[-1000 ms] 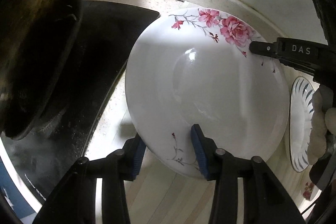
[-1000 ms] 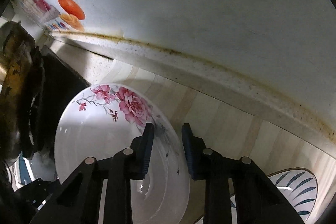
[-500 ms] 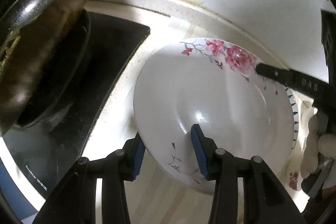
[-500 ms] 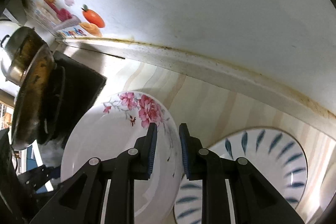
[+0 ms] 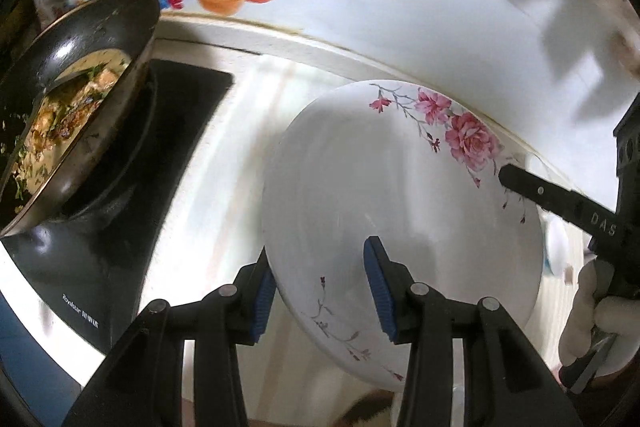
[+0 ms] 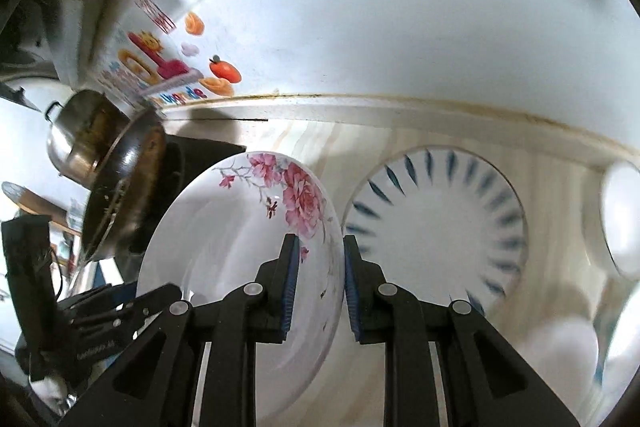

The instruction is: Organize plates and bowls

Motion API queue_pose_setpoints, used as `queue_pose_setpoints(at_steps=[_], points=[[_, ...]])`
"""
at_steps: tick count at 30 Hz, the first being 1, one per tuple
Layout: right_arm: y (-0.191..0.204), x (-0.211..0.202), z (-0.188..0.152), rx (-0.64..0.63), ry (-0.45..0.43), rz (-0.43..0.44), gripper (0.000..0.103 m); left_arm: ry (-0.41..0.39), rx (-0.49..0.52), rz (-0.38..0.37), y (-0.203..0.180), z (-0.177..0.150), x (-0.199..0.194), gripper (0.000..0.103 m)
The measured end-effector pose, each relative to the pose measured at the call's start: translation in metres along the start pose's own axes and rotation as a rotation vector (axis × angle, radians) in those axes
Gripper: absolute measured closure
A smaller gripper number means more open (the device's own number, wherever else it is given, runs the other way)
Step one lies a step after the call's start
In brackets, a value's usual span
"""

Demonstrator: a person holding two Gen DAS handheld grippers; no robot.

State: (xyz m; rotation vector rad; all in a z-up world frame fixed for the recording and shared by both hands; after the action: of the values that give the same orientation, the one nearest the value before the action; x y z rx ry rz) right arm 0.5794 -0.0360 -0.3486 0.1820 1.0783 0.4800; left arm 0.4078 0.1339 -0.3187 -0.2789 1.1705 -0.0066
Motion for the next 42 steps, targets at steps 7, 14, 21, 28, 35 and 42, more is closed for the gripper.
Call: queue_pose_setpoints(at_steps=[7,14,21,28,35,42], points=[[-0.031,-0.071,-0.059,0.100,-0.058,-0.012,0.079,0.024,0.102,-0.079,-0.045,-0.028,-0.017,0.063],[-0.063,-0.122,-0.139,0.191,-0.079,-0.044,0.080,0.063,0.221,-0.100,-0.082,-0.062,-0.016,0.063],[-0.090,-0.141,-0.217,0.287,-0.068,-0.063,0.080,0.161,0.321,-0.103,-0.104,-0.107,0.009,0.063],[-0.120,-0.139,-0.282,0.391,-0.031,-0.085,0.079,0.246,0.399,-0.078,-0.117,-0.149,0.036,0.063],[-0.135,-0.125,-0.319,0.439,0.009,-0.097,0.079,0.306,0.440,-0.037,-0.117,-0.169,0.058,0.063],[-0.140,-0.107,-0.314,0.461,0.022,-0.101,0.079,0.326,0.464,0.002,-0.119,-0.174,0.070,0.063]])
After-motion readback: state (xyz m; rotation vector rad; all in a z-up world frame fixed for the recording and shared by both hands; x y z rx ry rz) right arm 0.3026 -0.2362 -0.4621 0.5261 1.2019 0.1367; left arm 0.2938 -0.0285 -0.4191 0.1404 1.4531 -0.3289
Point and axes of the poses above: each gripper's, at about its wrist camera, not at the fingertips, and x roughly the way its jaws point, y to its left, z to its top, the point moved 9 cm from there along x, roughly the way its jaws point, and after that the axes turned 2 degrees about x, right-handed, at the moved point
